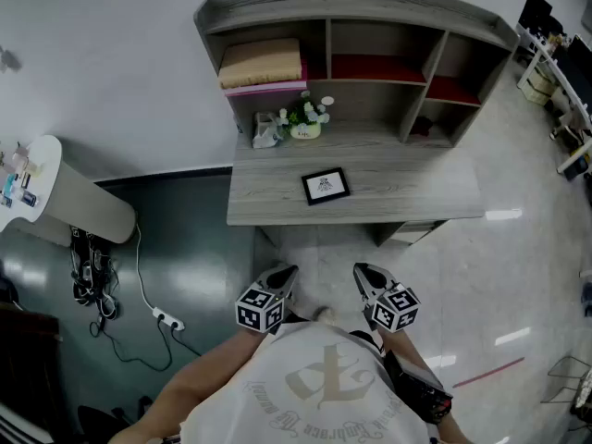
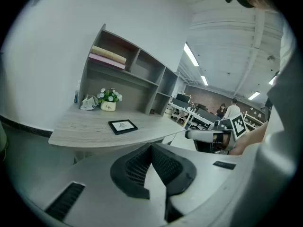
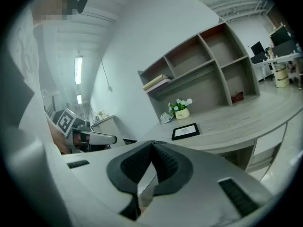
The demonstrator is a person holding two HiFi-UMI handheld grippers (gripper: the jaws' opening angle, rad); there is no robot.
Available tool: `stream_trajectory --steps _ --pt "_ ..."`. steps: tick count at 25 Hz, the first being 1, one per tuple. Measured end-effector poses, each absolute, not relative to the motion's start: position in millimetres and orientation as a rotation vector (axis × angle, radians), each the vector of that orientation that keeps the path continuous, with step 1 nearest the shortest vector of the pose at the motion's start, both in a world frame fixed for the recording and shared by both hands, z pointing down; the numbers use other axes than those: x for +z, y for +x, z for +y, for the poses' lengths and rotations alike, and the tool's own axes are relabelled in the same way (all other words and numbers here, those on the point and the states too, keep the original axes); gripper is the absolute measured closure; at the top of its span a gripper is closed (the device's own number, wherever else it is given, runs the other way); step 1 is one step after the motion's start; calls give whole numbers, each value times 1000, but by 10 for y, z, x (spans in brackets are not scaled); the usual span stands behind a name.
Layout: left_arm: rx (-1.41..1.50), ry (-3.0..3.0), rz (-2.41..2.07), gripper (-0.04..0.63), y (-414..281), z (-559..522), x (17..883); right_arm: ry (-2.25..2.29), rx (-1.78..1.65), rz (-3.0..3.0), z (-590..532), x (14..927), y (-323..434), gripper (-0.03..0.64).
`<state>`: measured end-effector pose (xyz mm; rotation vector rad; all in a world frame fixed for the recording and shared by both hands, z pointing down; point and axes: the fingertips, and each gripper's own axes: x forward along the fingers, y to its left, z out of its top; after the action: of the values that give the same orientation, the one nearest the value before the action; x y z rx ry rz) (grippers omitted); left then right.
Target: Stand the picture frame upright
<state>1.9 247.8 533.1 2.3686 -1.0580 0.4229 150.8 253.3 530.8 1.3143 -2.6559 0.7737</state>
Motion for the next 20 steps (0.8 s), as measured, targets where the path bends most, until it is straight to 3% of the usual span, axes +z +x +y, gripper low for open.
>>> stream_trajectory --steps 20 --pt "430 2327 -1146 583 -140 2545 5352 1272 818 -2695 2469 5339 1378 612"
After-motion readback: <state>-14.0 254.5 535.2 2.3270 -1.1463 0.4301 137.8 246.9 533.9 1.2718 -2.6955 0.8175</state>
